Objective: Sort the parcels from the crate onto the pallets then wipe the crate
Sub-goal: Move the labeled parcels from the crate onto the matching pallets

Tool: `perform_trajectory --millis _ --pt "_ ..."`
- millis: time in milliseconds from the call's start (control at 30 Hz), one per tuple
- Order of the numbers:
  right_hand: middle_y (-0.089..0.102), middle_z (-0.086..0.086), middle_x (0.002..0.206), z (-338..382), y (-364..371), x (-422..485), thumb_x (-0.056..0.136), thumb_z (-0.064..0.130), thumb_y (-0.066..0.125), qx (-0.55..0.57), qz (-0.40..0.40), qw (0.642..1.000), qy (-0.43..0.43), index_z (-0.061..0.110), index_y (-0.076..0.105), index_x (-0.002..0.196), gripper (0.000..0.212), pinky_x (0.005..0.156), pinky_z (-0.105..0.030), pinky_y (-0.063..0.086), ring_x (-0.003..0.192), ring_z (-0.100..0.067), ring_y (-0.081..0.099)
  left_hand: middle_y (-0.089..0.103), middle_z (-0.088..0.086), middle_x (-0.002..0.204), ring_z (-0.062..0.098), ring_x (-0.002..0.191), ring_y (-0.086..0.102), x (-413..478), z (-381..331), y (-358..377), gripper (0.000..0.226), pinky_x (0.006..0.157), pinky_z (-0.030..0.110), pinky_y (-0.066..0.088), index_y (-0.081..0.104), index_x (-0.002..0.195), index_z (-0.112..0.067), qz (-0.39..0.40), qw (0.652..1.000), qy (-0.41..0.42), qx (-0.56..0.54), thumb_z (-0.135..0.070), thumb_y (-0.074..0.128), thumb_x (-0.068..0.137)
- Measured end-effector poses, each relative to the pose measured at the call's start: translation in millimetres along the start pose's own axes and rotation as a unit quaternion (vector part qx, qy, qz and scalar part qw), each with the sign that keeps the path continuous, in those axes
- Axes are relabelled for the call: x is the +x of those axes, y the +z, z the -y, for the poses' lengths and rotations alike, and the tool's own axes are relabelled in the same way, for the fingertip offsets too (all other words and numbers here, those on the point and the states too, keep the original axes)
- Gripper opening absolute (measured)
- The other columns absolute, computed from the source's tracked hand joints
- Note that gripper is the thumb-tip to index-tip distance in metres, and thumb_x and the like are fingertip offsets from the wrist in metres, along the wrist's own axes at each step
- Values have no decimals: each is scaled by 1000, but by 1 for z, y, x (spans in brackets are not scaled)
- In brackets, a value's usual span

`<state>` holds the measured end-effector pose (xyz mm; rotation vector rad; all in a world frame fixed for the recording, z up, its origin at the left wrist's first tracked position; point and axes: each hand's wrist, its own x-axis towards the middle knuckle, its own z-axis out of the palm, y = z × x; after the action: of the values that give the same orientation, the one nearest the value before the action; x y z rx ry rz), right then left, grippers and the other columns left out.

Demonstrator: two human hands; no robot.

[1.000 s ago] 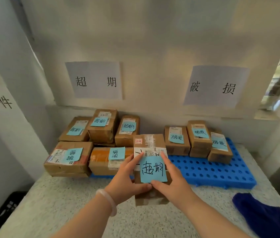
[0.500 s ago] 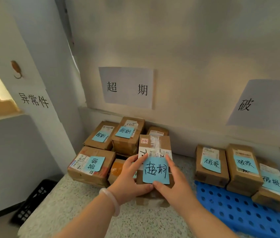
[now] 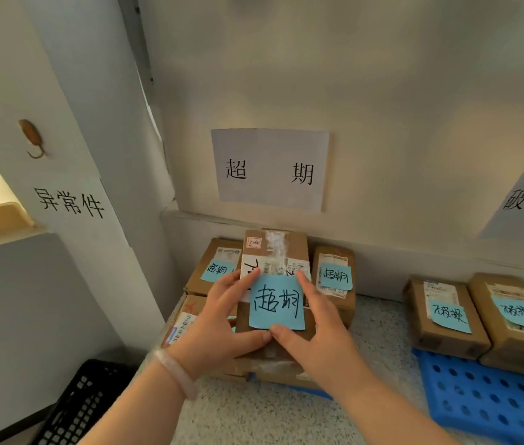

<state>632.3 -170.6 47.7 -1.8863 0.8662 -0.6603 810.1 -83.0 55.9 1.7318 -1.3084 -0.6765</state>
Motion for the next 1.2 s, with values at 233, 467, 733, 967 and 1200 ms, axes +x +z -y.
perform_trajectory --millis 233,467,733,967,1200 --pt "29 20 130 35 79 39 84 38 74 -3 11 1000 20 54 13 145 87 104 -19 37 126 2 33 17 -17 143 8 131 31 9 47 -78 85 97 12 45 28 133 -59 13 1000 -9 -4 -29 82 75" --pt "32 15 131 47 137 82 84 35 75 1 38 998 59 43 17 151 89 86 -2 35 117 3 35 24 -10 144 12 132 33 27 98 -127 83 96 8 40 30 141 -49 20 999 -40 -1 -24 80 79" --pt "33 12 133 39 145 150 87 40 70 -37 24 994 103 40 12 154 89 95 -18 35 114 0 34 22 -10 149 19 132 39 103 125 -131 78 96 35 53 31 142 -52 59 993 -79 -61 -31 74 81" --pt "35 6 144 15 135 203 88 44 68 -66 8 986 152 38 10 155 89 100 -22 29 117 -4 32 26 -12 146 12 125 41 168 137 -113 70 92 20 51 29 143 -49 80 990 -91 -73 -21 66 90" --pt "34 9 142 -1 139 234 86 56 63 -104 -12 983 152 42 4 155 91 105 -32 32 130 -11 34 31 -6 150 12 126 44 202 149 -110 66 77 9 49 33 146 -42 64 989 -89 -103 -16 61 92"
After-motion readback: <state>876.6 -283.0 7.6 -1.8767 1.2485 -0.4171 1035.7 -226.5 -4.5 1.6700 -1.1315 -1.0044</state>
